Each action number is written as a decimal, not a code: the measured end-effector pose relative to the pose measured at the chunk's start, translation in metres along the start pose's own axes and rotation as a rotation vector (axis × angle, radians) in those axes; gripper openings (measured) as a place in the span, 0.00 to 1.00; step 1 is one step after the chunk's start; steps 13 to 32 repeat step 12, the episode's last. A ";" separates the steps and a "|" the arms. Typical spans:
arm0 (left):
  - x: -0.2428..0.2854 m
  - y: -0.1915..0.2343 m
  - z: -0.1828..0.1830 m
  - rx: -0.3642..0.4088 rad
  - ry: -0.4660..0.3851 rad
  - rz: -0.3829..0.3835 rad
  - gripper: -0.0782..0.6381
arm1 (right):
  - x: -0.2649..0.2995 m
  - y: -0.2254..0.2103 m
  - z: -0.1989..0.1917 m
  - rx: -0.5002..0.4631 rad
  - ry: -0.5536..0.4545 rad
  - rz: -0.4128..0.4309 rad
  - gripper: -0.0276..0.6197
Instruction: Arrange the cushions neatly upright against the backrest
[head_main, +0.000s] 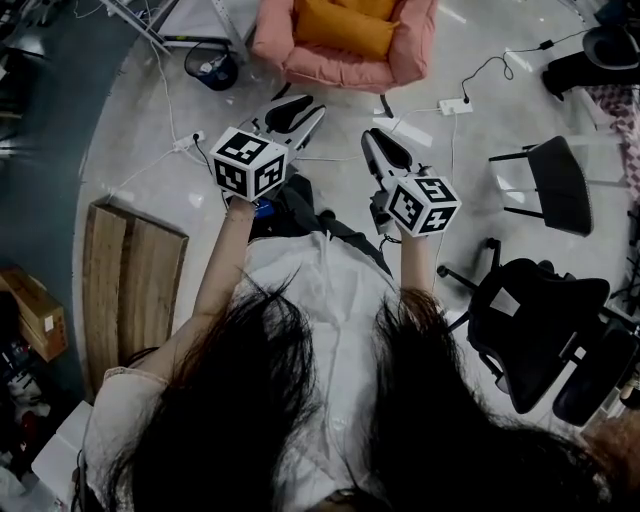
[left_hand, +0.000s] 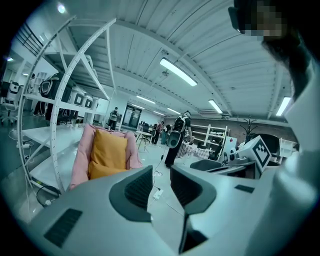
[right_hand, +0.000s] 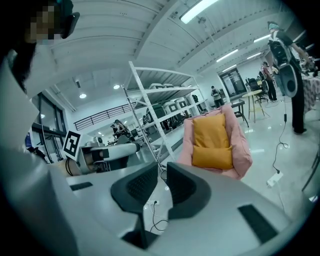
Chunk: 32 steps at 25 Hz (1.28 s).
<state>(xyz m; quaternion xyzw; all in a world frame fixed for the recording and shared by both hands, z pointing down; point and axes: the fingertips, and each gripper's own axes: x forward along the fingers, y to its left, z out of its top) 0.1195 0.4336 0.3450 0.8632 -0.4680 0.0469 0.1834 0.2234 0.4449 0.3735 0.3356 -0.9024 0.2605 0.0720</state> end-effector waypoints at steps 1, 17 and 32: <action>0.001 0.000 0.001 0.000 -0.002 0.001 0.28 | -0.001 -0.002 0.001 -0.001 -0.001 -0.002 0.15; 0.008 0.002 0.004 0.012 0.005 -0.008 0.28 | 0.004 -0.005 0.006 -0.005 -0.005 -0.006 0.15; 0.008 0.002 0.004 0.012 0.005 -0.008 0.28 | 0.004 -0.005 0.006 -0.005 -0.005 -0.006 0.15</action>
